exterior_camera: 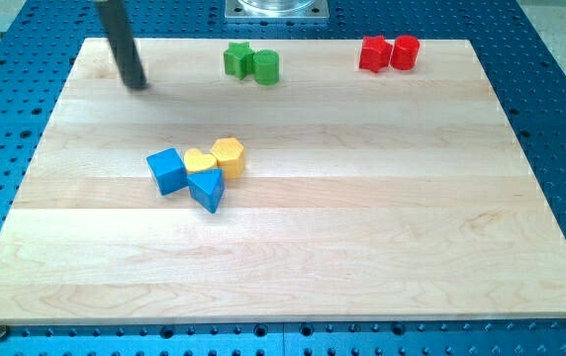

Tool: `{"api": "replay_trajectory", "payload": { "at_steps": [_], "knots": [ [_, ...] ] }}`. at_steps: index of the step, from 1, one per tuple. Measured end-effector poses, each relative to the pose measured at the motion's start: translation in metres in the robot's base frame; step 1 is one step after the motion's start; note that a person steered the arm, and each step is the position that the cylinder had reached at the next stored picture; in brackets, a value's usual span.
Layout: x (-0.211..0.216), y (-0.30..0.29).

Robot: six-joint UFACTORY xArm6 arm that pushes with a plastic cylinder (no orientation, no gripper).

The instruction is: Slide the green star to the top of the blue cube

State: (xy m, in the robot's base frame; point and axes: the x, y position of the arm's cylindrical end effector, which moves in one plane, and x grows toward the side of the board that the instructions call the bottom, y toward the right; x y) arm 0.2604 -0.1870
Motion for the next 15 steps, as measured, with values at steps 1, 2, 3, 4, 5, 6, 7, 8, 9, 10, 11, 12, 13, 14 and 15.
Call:
{"api": "replay_trajectory", "payload": {
  "at_steps": [1,2,3,4,5,6,7,8,9,10,11,12,13,14,15],
  "knots": [
    [-0.054,0.054],
    [-0.068,0.088],
    [-0.011,0.096],
    [0.005,0.1],
    [-0.038,0.101],
    [-0.056,0.188],
    [-0.005,0.174],
    [0.038,0.089],
    [0.029,0.063],
    [0.006,0.122],
    [-0.005,0.185],
    [-0.029,0.2],
    [-0.041,0.122],
    [0.03,0.009],
    [-0.013,0.01]
  ]
}}
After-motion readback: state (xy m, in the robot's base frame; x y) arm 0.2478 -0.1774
